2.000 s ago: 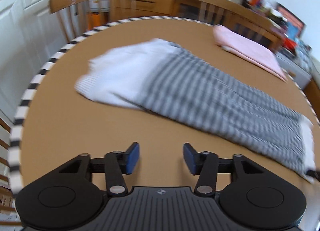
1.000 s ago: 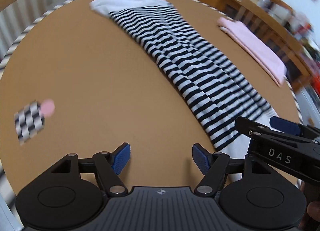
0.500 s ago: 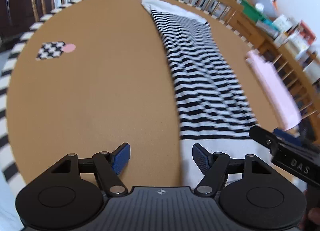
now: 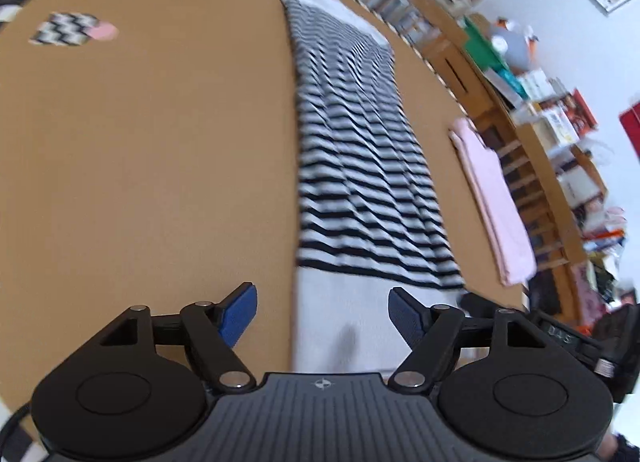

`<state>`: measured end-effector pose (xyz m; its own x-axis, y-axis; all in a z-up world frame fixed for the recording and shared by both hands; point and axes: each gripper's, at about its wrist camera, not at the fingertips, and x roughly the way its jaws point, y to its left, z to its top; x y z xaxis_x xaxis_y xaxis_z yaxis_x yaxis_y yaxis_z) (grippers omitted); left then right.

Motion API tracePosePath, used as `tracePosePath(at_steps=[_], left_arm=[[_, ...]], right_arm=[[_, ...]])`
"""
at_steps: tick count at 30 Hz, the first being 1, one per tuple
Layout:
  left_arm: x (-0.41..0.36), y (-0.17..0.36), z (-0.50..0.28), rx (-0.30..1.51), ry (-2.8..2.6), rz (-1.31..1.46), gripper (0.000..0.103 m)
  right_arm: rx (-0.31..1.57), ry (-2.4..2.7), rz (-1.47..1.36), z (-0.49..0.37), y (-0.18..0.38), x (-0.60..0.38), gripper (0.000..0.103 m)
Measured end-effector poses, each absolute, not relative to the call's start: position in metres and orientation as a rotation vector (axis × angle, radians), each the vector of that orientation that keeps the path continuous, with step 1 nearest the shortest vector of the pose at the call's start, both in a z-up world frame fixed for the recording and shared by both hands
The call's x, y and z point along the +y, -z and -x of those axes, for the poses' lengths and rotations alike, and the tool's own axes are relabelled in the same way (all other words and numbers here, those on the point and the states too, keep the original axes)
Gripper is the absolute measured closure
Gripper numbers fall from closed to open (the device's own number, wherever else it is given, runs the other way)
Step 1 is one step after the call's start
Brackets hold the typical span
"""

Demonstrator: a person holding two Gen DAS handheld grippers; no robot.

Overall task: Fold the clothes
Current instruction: 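Move both open grippers to the white hem of the long folded strip, then close both grippers on the white hem edge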

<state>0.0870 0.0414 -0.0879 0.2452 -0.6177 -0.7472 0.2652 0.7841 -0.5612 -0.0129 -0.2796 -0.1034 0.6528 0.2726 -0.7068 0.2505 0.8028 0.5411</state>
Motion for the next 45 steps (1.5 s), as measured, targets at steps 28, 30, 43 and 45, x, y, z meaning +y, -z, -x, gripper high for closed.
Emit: tracePosePath(at_steps=[28, 30, 43, 45], left_arm=[[0.019, 0.128, -0.097, 1.415, 0.636, 0.524, 0.089], [0.018, 0.124, -0.097, 1.414, 0.634, 0.482, 0.09], [0.074, 0.085, -0.051, 1.593, 0.604, 0.514, 0.091], [0.085, 0.074, -0.036, 1.627, 0.603, 0.539, 0.091]], right_arm=[[1.145, -0.215, -0.955, -0.006, 0.129, -0.303, 0.093], [1.141, -0.197, -0.9, -0.004, 0.122, -0.297, 0.093], [1.227, -0.259, -1.016, 0.068, 0.084, -0.287, 0.094], [1.246, -0.261, -1.083, 0.088, 0.076, -0.284, 0.094]])
